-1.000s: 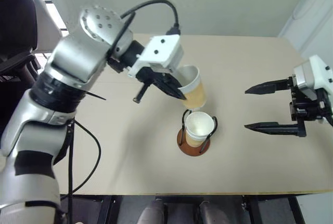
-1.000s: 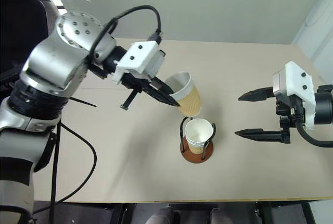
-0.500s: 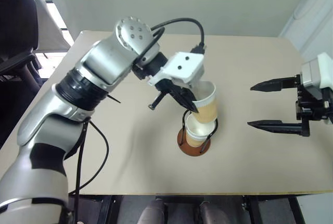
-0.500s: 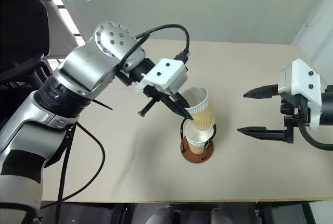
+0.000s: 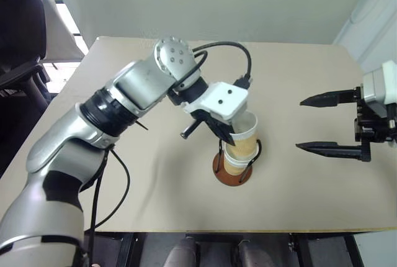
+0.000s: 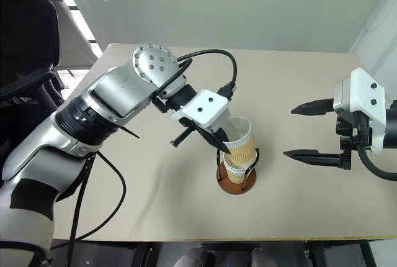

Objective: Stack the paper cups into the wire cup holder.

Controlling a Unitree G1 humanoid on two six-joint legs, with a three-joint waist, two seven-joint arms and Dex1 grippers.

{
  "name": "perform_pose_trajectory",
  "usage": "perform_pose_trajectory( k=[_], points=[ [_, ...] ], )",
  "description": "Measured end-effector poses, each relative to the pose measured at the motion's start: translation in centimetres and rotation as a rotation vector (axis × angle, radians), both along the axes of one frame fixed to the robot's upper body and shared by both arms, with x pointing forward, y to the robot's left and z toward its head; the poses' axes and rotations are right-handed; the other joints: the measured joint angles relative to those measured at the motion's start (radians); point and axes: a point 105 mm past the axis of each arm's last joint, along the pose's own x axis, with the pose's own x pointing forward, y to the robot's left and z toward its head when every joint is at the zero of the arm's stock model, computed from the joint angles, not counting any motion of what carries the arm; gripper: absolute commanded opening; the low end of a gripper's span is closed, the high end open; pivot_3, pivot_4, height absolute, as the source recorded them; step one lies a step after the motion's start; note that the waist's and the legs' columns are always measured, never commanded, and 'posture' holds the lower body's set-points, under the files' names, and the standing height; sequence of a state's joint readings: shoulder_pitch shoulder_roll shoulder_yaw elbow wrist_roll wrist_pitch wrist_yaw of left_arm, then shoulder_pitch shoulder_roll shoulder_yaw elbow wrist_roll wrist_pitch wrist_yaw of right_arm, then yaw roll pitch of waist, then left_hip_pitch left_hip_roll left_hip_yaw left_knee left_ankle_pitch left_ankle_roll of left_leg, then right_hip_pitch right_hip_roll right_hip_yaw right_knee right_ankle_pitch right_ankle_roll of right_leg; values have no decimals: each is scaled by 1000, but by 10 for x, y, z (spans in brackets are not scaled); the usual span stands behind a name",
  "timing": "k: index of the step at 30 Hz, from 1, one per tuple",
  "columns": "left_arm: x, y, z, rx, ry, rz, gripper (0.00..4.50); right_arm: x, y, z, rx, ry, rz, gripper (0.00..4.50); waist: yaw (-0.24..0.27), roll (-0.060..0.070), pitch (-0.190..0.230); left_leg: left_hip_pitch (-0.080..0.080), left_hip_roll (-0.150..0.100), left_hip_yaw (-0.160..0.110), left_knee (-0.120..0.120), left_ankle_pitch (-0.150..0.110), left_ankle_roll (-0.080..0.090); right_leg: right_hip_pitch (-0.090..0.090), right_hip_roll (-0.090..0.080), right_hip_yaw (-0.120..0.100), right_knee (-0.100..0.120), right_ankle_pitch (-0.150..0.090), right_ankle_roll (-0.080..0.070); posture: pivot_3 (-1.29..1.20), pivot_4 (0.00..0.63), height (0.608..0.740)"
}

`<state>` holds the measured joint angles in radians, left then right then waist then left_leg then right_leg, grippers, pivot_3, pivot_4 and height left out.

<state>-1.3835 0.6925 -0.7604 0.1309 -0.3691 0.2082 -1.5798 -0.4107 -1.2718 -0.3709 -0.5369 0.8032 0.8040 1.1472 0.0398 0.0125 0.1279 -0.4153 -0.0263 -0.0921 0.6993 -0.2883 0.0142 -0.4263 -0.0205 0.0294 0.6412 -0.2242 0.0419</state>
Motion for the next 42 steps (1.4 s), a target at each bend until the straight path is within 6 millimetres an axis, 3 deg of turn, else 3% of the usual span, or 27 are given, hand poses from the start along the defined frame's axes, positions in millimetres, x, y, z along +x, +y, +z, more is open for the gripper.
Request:
perform_pose_trajectory(
  k=[5, 8, 18, 19, 26, 34, 37, 42],
  points=[
    [1, -1, -2, 6, -4, -2, 34, 0, 0, 0, 1, -4, -4, 4500, 0, 0, 0, 0, 0, 0, 0, 0, 0, 0, 0, 0, 0, 0, 0, 0, 150, 740],
    [1, -3, -10, 12, 7, -7, 649, 1, 0, 0, 1, -6, -5, 4500, 1, 0, 0, 0, 0, 0, 0, 0, 0, 0, 0, 0, 0, 0, 0, 0, 150, 740],
    [0, -11, -8, -25, 32, -3, 4309, -1, 2, 0, 2, -5, 3, 4500, 5, 0, 0, 0, 0, 0, 1, 0, 0, 0, 0, 0, 1, 0, 0, 0, 150, 740],
    [1, -13, -4, -49, 39, 4, 4479, 0, 2, 0, 6, -9, -2, 4500, 6, 0, 0, 0, 0, 0, 1, 0, 0, 0, 0, 0, 1, 0, 1, 0, 150, 740],
    [29, -1, 31, -336, 76, 239, 4479, 17, -7, 1, 118, -36, -106, 4500, 5, 0, 0, 1, 0, 1, 1, 0, 0, 0, 0, 0, 2, 0, 1, 0, 150, 740],
    [55, 38, 26, -610, 165, 576, 4479, 57, -29, -20, 289, 26, -319, 4500, 4, 0, 0, 2, 0, 2, 2, 1, 1, 1, 0, 0, 2, 0, 1, 0, 150, 740],
    [65, 55, 19, -738, 208, 736, 4479, 82, -44, -35, 373, 49, -449, 4500, 5, 0, 0, 4, 0, 2, 2, 2, 1, 2, 0, 0, 3, 1, 1, 0, 150, 740],
    [82, 97, 21, -1040, 248, 1068, 4479, 119, -90, -73, 458, 58, -768, 4500, 7, 0, 0, 7, 0, 3, 2, 2, 1, 4, 0, 0, 4, 1, 1, 0, 150, 740]
  ],
)
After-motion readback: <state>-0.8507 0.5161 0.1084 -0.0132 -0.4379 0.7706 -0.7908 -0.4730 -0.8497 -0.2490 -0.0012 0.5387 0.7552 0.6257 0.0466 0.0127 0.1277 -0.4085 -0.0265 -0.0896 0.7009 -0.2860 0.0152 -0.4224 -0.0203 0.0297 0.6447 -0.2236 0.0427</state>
